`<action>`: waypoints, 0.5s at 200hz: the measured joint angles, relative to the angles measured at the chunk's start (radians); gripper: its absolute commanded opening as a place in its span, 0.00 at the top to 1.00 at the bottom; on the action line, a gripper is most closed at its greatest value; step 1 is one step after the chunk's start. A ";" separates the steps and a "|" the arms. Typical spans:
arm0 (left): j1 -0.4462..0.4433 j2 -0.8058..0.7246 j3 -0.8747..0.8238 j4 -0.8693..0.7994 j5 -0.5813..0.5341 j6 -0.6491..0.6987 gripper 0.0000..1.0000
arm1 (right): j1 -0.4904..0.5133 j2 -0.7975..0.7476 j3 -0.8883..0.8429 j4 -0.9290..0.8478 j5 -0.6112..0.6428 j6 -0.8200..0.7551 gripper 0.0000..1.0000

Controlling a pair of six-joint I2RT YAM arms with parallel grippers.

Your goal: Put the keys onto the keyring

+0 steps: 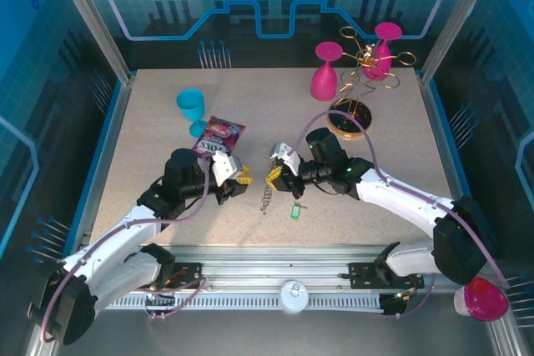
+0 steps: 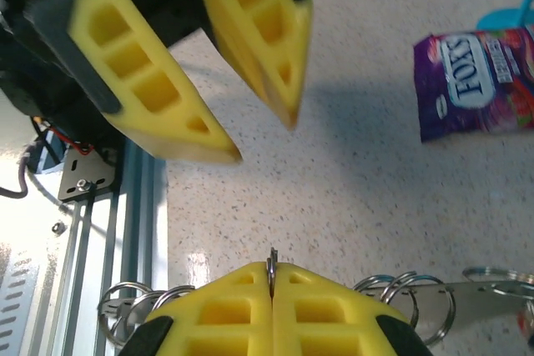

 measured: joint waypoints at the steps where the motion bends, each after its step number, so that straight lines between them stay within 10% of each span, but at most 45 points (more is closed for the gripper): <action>1: 0.000 0.001 0.000 0.000 0.001 0.000 0.78 | 0.000 0.000 0.000 0.001 -0.001 -0.002 1.00; 100: -0.019 0.045 -0.021 0.094 0.154 -0.033 0.74 | 0.044 -0.001 -0.002 0.048 -0.049 -0.100 1.00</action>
